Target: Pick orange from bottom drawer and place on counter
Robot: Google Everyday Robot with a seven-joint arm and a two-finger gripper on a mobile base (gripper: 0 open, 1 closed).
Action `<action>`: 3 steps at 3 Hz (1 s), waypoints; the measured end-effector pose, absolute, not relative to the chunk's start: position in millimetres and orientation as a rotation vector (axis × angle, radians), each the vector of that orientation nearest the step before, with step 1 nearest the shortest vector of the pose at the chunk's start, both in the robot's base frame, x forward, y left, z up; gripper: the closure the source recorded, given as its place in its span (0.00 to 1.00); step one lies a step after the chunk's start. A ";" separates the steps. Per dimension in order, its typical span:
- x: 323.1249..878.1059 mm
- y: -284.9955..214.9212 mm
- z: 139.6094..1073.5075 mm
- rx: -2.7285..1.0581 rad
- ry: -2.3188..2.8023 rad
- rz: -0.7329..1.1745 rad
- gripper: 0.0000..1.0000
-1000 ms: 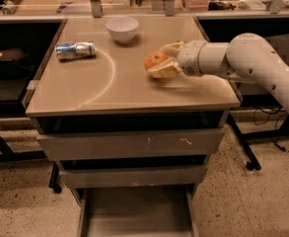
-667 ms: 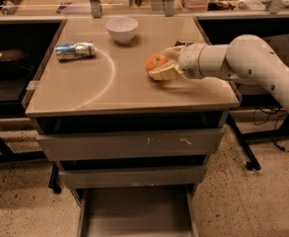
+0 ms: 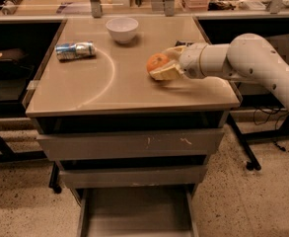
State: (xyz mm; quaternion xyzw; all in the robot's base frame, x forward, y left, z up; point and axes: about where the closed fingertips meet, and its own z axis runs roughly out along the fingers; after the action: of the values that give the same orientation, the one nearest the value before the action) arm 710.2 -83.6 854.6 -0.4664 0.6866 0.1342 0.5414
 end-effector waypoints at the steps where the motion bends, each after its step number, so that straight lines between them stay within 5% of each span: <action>1: 710.2 -83.5 854.6 -1.108 1.631 0.319 0.34; 2: 710.2 -83.5 854.6 -1.108 1.631 0.319 0.10; 3: 710.2 -83.5 854.5 -1.108 1.631 0.319 0.00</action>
Offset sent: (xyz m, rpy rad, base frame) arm 0.0000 0.0000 0.0000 0.0000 0.0000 0.0000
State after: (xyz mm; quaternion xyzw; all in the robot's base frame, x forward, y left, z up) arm 710.2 -83.5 854.5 -0.4665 0.6865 0.1342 0.5413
